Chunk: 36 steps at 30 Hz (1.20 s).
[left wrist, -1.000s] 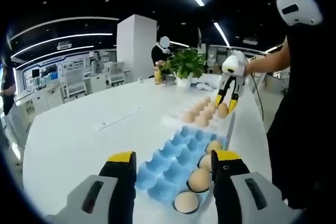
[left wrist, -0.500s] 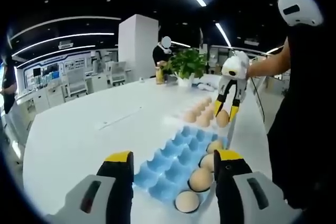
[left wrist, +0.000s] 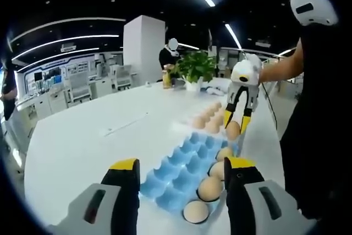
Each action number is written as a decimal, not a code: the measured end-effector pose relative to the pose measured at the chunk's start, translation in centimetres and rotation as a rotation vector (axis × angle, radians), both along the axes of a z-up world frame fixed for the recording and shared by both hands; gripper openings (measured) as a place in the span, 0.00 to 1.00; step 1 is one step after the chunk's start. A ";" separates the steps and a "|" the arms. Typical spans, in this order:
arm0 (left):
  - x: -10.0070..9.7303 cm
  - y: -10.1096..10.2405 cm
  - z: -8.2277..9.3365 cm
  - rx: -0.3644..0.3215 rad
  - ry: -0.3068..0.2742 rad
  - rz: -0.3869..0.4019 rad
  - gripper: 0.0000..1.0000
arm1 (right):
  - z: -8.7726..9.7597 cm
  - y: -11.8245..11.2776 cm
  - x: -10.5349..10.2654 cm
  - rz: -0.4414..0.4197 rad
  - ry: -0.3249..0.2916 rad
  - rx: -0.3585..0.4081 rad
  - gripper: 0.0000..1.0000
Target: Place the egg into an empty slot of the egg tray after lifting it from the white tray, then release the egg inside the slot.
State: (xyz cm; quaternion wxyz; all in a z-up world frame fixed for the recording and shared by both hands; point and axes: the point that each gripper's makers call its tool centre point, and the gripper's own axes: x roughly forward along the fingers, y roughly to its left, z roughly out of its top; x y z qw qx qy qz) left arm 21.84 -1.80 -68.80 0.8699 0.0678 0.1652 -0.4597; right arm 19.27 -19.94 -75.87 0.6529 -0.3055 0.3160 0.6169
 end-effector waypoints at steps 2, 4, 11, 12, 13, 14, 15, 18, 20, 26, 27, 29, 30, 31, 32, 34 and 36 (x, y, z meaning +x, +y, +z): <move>0.0 0.1 0.0 0.001 0.000 0.002 0.63 | -0.1 0.6 -0.1 0.016 0.001 0.001 0.24; -0.1 0.1 0.0 0.000 0.001 0.002 0.62 | -0.2 1.1 -0.1 0.027 0.000 0.002 0.24; 0.0 0.3 0.1 -0.001 -0.005 0.007 0.62 | -1.1 1.6 0.0 0.046 0.006 -0.011 0.24; 0.0 0.4 0.0 0.001 -0.004 0.008 0.62 | -1.3 1.7 0.1 0.046 0.006 -0.011 0.24; -0.1 0.4 0.0 0.002 -0.002 0.009 0.62 | -1.5 1.8 0.2 0.047 0.006 -0.015 0.24; -0.1 0.4 0.0 0.002 -0.003 0.009 0.62 | -1.6 1.9 0.3 0.048 0.008 -0.017 0.24; -0.1 0.3 0.0 0.002 -0.003 0.008 0.62 | -1.7 2.0 0.3 0.048 0.009 -0.016 0.24; -0.1 0.3 -0.1 0.004 0.000 0.007 0.62 | -2.0 2.4 0.3 0.055 0.016 -0.017 0.24; 0.0 0.4 -0.1 0.004 0.001 0.008 0.62 | -2.3 2.4 0.2 0.064 0.019 -0.028 0.24; 0.1 0.4 -0.1 0.003 0.001 0.007 0.61 | -3.2 2.3 0.2 0.071 0.032 -0.046 0.24; 0.1 0.4 -0.1 0.002 0.000 0.007 0.61 | -3.3 2.3 0.1 0.074 0.033 -0.047 0.24; 0.1 0.4 -0.1 0.001 0.001 0.007 0.61 | -3.4 2.3 0.0 0.077 0.034 -0.050 0.24; 0.1 0.4 -0.2 0.004 0.002 0.006 0.61 | -3.4 2.3 0.0 0.080 0.037 -0.051 0.24; 0.1 0.4 -0.2 0.004 0.004 0.006 0.61 | -3.5 2.3 -0.1 0.081 0.039 -0.053 0.24; 0.1 0.4 -0.2 0.004 0.004 0.006 0.61 | -3.7 2.3 -0.1 0.084 0.039 -0.057 0.24; 0.2 0.4 -0.1 -0.001 0.003 0.007 0.61 | -3.9 2.3 -0.1 0.088 0.039 -0.063 0.24; 0.2 0.4 -0.2 0.002 0.002 0.006 0.61 | -3.8 2.3 -0.1 0.084 0.045 -0.060 0.24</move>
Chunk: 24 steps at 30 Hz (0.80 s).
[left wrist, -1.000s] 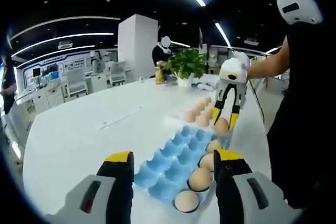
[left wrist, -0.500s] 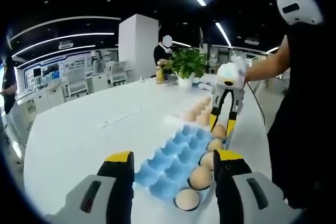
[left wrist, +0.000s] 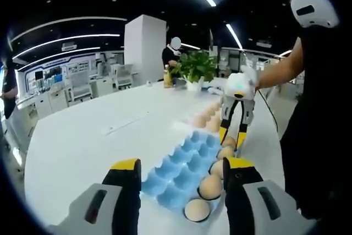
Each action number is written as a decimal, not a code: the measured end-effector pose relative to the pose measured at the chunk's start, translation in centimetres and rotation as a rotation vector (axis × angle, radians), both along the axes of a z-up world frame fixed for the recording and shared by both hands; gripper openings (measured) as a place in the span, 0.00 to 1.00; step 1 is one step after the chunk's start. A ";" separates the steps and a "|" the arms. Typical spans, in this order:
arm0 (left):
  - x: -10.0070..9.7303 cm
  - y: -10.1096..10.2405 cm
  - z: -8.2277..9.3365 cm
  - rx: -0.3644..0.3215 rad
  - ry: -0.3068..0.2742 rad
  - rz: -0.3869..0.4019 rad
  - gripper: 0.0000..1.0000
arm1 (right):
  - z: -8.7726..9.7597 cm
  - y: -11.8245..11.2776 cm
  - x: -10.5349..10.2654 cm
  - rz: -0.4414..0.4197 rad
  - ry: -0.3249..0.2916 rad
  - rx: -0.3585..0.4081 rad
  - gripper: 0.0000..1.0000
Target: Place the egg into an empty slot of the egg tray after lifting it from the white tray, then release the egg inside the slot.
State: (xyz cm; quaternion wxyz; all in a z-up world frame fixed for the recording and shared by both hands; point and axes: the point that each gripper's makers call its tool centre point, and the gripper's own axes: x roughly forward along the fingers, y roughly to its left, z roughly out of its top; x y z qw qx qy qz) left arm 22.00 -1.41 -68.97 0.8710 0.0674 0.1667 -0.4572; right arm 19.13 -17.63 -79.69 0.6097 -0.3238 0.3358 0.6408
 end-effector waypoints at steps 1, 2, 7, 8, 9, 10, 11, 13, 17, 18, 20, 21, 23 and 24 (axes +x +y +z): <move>0.0 0.0 0.0 0.000 0.002 -0.001 0.61 | 0.0 0.0 0.0 0.007 -0.003 0.001 0.24; 0.0 0.0 -0.1 0.001 0.003 -0.001 0.60 | 0.0 0.0 0.0 0.005 -0.002 0.000 0.24; 0.0 -0.1 0.0 -0.002 0.001 -0.004 0.60 | 0.0 -0.1 0.0 0.018 -0.009 -0.001 0.24; 0.1 -0.2 0.0 -0.002 0.000 -0.004 0.60 | 0.0 0.0 0.0 0.019 -0.010 -0.001 0.24; 0.1 -0.2 0.0 -0.002 0.001 -0.004 0.60 | 0.0 -0.1 0.0 0.022 -0.008 -0.003 0.24; 0.1 -0.2 0.0 -0.001 0.001 -0.005 0.60 | 0.0 -0.1 0.0 0.022 -0.007 -0.002 0.24; 0.1 -0.3 0.1 0.001 -0.001 -0.008 0.60 | 0.0 -0.1 0.0 0.024 -0.007 -0.001 0.24; 0.0 -0.3 0.1 0.000 0.000 -0.009 0.60 | 0.0 -0.1 0.0 0.028 -0.009 0.001 0.25; 0.0 -0.5 0.2 -0.003 -0.003 -0.011 0.60 | 0.0 -0.1 -0.1 0.041 -0.015 0.012 0.25; 0.0 -0.5 0.2 -0.002 -0.003 -0.012 0.59 | 0.0 -0.1 -0.1 0.042 -0.015 0.012 0.25; 0.0 -0.5 0.3 0.000 -0.005 -0.014 0.59 | -0.1 -0.1 -0.1 0.049 -0.024 0.024 0.26; 0.0 -0.5 0.3 -0.001 -0.004 -0.012 0.59 | -0.1 -0.1 -0.1 0.053 -0.027 0.026 0.26; 0.0 -0.5 0.3 0.000 -0.006 -0.013 0.59 | -0.1 -0.1 -0.1 0.052 -0.029 0.035 0.26; 0.0 -0.5 0.3 0.000 -0.005 -0.015 0.59 | -0.1 0.0 -0.1 0.041 -0.026 0.046 0.26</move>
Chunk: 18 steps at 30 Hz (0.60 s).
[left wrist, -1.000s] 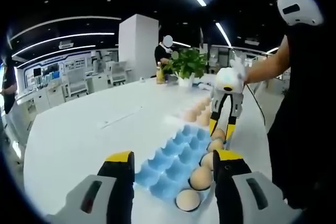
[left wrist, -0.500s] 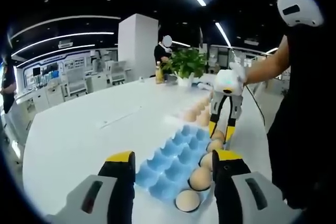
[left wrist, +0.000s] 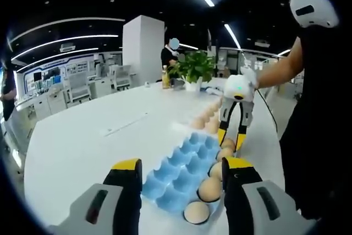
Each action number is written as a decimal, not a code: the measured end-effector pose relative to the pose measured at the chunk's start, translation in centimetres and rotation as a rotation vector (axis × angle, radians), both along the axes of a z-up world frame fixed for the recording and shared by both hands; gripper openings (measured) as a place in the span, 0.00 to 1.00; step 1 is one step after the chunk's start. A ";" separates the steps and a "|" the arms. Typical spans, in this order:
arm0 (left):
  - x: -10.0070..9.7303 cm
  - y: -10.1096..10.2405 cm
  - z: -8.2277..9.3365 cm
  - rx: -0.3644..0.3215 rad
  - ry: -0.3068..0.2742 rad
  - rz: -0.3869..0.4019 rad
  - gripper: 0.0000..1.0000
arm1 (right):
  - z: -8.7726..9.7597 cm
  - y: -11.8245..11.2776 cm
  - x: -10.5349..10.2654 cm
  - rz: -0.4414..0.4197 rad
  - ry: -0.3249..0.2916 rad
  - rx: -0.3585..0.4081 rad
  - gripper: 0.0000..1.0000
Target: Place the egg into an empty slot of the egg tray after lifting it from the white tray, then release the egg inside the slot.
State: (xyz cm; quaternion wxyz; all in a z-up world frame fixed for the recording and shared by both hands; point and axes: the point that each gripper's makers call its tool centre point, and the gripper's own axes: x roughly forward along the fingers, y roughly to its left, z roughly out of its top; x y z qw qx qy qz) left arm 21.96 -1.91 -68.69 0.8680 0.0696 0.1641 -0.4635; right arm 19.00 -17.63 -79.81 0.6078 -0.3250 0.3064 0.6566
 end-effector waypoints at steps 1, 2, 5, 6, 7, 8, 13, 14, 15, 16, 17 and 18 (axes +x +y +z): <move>-0.1 0.0 0.0 0.001 0.001 -0.001 0.59 | 0.0 0.0 0.1 -0.016 0.003 0.007 0.26; -0.1 0.0 0.0 0.002 0.000 -0.002 0.59 | 0.1 0.1 0.1 -0.034 0.006 0.016 0.27; 0.0 0.1 0.1 0.000 -0.001 0.001 0.59 | 1.3 0.3 0.1 -0.091 0.050 0.089 0.28; 0.0 0.1 0.2 -0.003 -0.001 0.002 0.59 | 1.7 0.2 0.2 -0.105 0.063 0.104 0.29; -0.1 0.1 0.3 -0.005 -0.001 0.002 0.59 | 2.1 0.0 0.4 -0.123 0.067 0.117 0.28; 0.0 0.1 0.3 -0.006 -0.004 0.001 0.59 | 3.0 -0.5 1.3 -0.162 0.045 0.140 0.28; -0.1 -0.1 0.3 -0.002 -0.004 -0.002 0.59 | 4.9 -2.9 4.7 -0.324 -0.013 0.209 0.27; -0.1 -0.1 0.2 -0.002 -0.004 -0.003 0.59 | 5.2 -3.3 5.4 -0.349 -0.036 0.221 0.27; -0.1 -0.1 0.2 -0.002 -0.003 -0.004 0.58 | 5.2 -4.1 6.2 -0.380 -0.047 0.217 0.27; -0.2 -0.2 0.2 -0.003 0.000 -0.006 0.58 | 5.2 -4.3 6.4 -0.390 -0.052 0.212 0.27; -0.2 -0.2 0.1 -0.002 0.001 -0.008 0.58 | 5.0 -5.0 7.0 -0.404 -0.079 0.189 0.27; -0.2 -0.3 0.1 0.000 0.000 -0.010 0.58 | 4.9 -5.2 7.2 -0.405 -0.082 0.187 0.26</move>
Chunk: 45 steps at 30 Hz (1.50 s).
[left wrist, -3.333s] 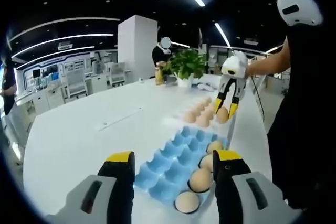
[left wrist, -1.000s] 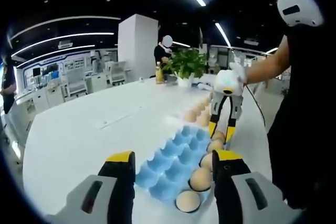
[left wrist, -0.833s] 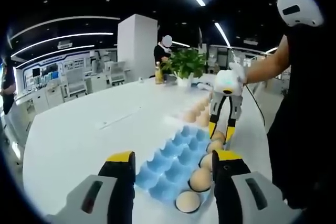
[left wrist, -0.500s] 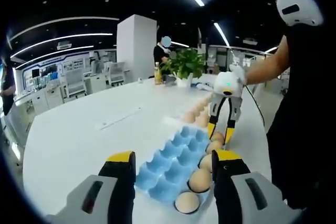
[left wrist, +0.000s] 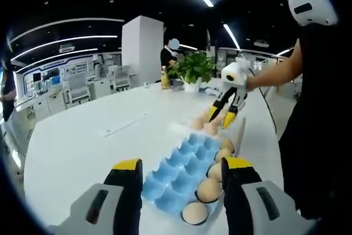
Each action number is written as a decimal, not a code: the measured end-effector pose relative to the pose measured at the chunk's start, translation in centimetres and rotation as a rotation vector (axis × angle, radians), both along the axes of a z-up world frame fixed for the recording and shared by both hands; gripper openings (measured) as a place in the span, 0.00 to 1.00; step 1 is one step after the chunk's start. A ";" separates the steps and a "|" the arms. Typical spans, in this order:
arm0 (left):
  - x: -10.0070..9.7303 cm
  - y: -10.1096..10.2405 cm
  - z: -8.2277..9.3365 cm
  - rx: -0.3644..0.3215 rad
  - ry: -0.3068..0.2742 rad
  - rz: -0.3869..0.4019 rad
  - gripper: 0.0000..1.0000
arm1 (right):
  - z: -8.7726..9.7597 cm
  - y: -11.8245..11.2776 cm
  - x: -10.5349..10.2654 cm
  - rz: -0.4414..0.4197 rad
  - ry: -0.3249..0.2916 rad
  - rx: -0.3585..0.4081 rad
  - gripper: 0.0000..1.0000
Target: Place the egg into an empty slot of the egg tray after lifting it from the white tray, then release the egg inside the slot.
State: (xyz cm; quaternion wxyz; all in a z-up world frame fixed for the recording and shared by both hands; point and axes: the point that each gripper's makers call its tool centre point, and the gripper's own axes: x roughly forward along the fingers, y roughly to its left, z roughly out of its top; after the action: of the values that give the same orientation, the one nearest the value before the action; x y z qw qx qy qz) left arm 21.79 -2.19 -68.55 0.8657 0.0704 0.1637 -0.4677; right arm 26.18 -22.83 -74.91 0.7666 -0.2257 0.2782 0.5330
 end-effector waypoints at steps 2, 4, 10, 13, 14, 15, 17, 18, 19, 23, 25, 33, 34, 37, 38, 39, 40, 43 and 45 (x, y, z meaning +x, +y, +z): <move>0.0 -0.1 0.1 -0.003 -0.001 -0.001 0.58 | -0.5 -0.5 0.5 -0.031 -0.006 -0.025 0.26; 0.2 -0.1 0.2 -0.003 -0.007 0.001 0.58 | -0.8 -0.6 0.5 -0.028 -0.004 -0.036 0.26; 0.2 -0.2 0.2 0.000 -0.005 -0.001 0.58 | -2.6 -0.9 0.4 -0.008 -0.011 -0.124 0.25; 0.2 -0.2 0.1 0.003 -0.004 -0.001 0.58 | -3.1 -1.1 0.6 -0.004 -0.011 -0.144 0.25; 0.2 -0.2 0.1 0.000 0.000 -0.001 0.58 | -3.1 -1.0 0.6 -0.005 -0.002 -0.139 0.25; 0.2 -0.2 0.1 -0.001 0.001 0.000 0.58 | -3.2 -1.0 0.6 -0.013 0.012 -0.136 0.25; 0.2 -0.1 0.1 0.001 -0.003 0.002 0.58 | -3.4 -0.9 0.5 -0.007 0.013 -0.138 0.25; 0.2 -0.1 0.1 -0.001 -0.001 0.003 0.58 | -3.5 -0.9 0.5 -0.004 0.016 -0.140 0.25; 0.2 -0.1 0.1 0.000 -0.002 0.004 0.58 | -4.0 -0.8 0.4 -0.003 0.033 -0.154 0.25; 0.3 -0.1 0.1 0.001 0.002 0.004 0.58 | -4.2 -0.9 0.4 0.012 0.044 -0.170 0.25; 0.4 -0.1 0.0 0.003 0.001 0.002 0.58 | -4.2 -0.8 0.3 0.028 0.040 -0.181 0.25; 0.9 -0.1 -0.1 0.008 0.002 0.002 0.58 | -4.6 -0.5 0.3 0.117 0.040 -0.264 0.25; 0.9 -0.1 -0.1 0.008 0.000 0.003 0.58 | -4.7 -0.6 0.3 0.099 0.058 -0.269 0.25; 1.0 -0.1 -0.1 0.006 0.000 0.005 0.58 | -4.6 -0.7 0.2 0.070 0.061 -0.261 0.24; 1.0 -0.1 -0.1 0.005 0.001 0.006 0.58 | -4.6 -0.7 0.1 0.060 0.058 -0.258 0.23; 1.0 0.0 -0.1 0.006 0.000 0.006 0.58 | -4.5 -0.7 0.2 0.055 0.057 -0.250 0.23; 1.0 0.0 -0.1 0.005 0.001 0.007 0.57 | -4.4 -0.8 0.2 0.049 0.057 -0.242 0.23; 1.1 0.0 -0.2 0.002 0.002 0.011 0.57 | -4.1 -0.9 0.3 0.040 0.055 -0.221 0.23; 1.2 0.2 -0.2 -0.001 0.001 0.016 0.58 | -2.8 -0.5 0.2 0.075 0.001 -0.195 0.23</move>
State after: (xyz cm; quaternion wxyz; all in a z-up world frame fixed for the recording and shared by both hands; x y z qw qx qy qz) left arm 22.98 -2.00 -68.71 0.8694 0.0684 0.1646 -0.4608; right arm 26.43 -23.36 -77.67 0.7204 -0.3091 0.3203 0.5319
